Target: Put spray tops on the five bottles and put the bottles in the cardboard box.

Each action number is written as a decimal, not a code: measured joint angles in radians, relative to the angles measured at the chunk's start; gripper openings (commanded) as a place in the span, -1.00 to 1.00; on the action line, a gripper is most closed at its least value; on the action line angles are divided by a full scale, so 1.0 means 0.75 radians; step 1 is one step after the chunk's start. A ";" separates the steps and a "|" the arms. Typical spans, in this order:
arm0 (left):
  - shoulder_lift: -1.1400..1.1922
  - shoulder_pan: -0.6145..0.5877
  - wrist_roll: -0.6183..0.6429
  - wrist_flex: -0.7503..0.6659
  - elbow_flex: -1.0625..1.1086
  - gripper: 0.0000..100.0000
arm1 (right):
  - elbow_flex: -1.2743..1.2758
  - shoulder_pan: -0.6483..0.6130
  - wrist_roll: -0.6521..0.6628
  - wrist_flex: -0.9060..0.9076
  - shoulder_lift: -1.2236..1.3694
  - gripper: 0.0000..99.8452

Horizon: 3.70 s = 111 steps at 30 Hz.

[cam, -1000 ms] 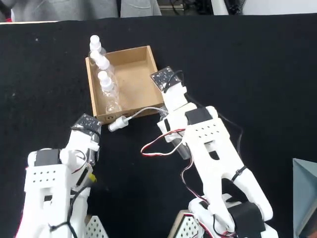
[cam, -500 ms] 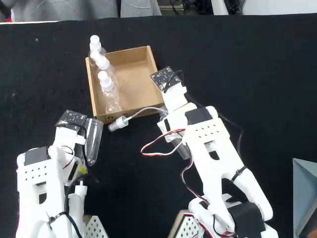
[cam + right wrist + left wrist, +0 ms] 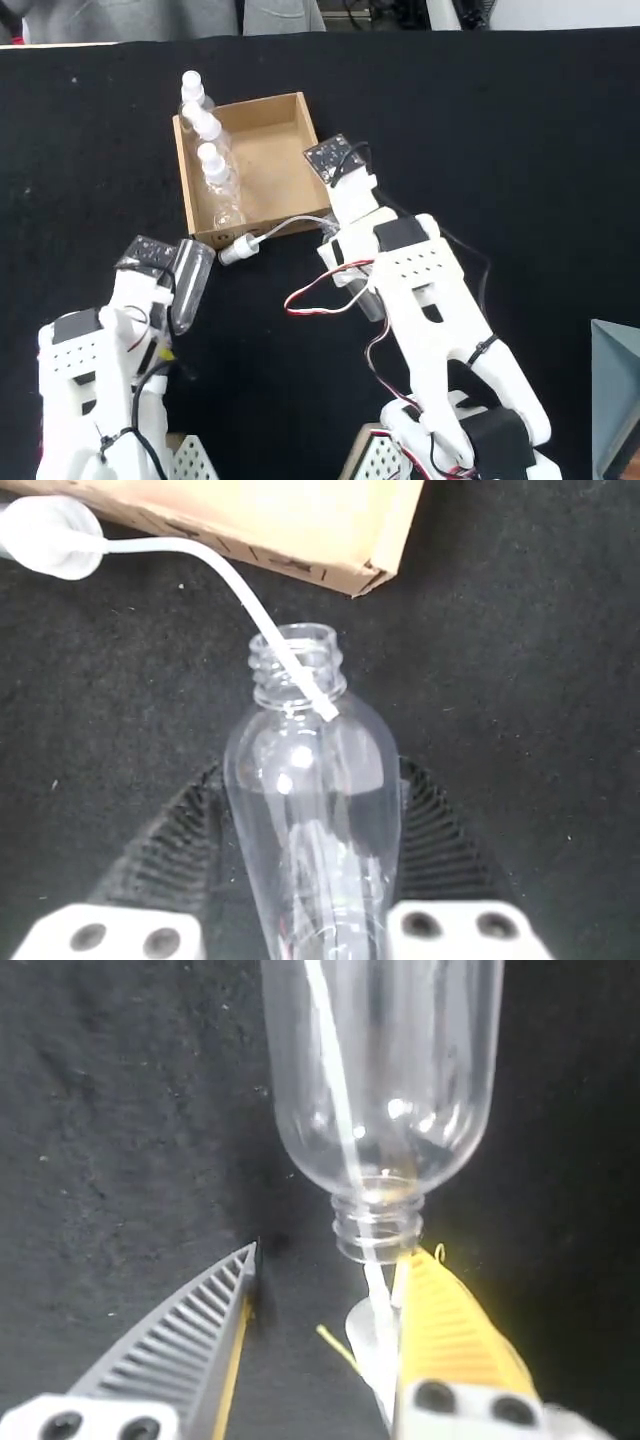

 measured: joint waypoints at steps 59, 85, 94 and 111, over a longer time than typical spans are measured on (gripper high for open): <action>0.000 -0.319 0.004 0.428 -0.565 -0.60 | 0.037 0.000 0.000 -0.074 0.000 -0.83; 0.000 -0.466 1.170 0.209 -0.241 -0.59 | 0.037 0.000 0.000 -0.074 0.000 -0.83; 0.000 -0.466 1.270 0.133 -0.176 -0.59 | 0.039 0.000 0.000 -0.074 0.000 -0.83; 0.000 -0.464 1.596 -0.241 0.072 -0.59 | 0.039 0.000 0.000 -0.074 0.000 -0.83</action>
